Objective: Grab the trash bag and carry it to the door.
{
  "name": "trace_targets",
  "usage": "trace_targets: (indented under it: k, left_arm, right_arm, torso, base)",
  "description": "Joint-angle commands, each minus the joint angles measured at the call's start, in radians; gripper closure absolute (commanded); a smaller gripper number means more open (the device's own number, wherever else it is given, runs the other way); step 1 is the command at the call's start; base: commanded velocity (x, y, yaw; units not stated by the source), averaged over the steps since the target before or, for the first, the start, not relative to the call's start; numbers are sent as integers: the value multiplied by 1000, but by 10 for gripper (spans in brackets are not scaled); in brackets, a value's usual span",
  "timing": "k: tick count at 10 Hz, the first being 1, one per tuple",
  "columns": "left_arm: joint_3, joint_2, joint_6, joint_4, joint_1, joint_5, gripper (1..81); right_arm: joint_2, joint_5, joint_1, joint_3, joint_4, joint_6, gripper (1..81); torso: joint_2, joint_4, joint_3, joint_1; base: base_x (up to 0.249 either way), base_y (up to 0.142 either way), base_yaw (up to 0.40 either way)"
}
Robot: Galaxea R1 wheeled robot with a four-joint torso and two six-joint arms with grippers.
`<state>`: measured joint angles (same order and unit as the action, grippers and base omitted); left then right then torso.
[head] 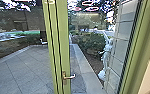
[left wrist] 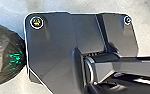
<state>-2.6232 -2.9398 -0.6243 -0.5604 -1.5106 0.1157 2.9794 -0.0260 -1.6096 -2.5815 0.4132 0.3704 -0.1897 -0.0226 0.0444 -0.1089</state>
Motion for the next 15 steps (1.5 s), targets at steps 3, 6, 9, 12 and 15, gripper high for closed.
trace_targets:
  k: [3,6,9,12,15]
  left_arm:
    - [-1,0,-5,13,59,73,811]
    - [-1,-4,-5,22,59,73,811]
    - [-17,-12,-5,25,59,74,811]
    - [-41,-26,-5,27,59,74,811]
    - [-43,-26,-5,25,59,74,811]
  right_arm:
    - [5,-51,44,-3,7,-2,10]
    - [8,-51,44,-9,9,-2,10]
    - [9,-51,44,-11,9,-4,10]
    - [12,-52,44,-14,9,-4,10]
    - [14,-52,44,-15,9,-4,10]
  torso:
    - [0,0,0,0]
    - [0,0,0,0]
    - [0,0,0,0]
    - [0,0,0,0]
    - [0,0,0,0]
  base:
    - [0,0,333]
    - [0,0,332]
    - [0,0,307]
    - [0,0,219]
    - [0,0,36]
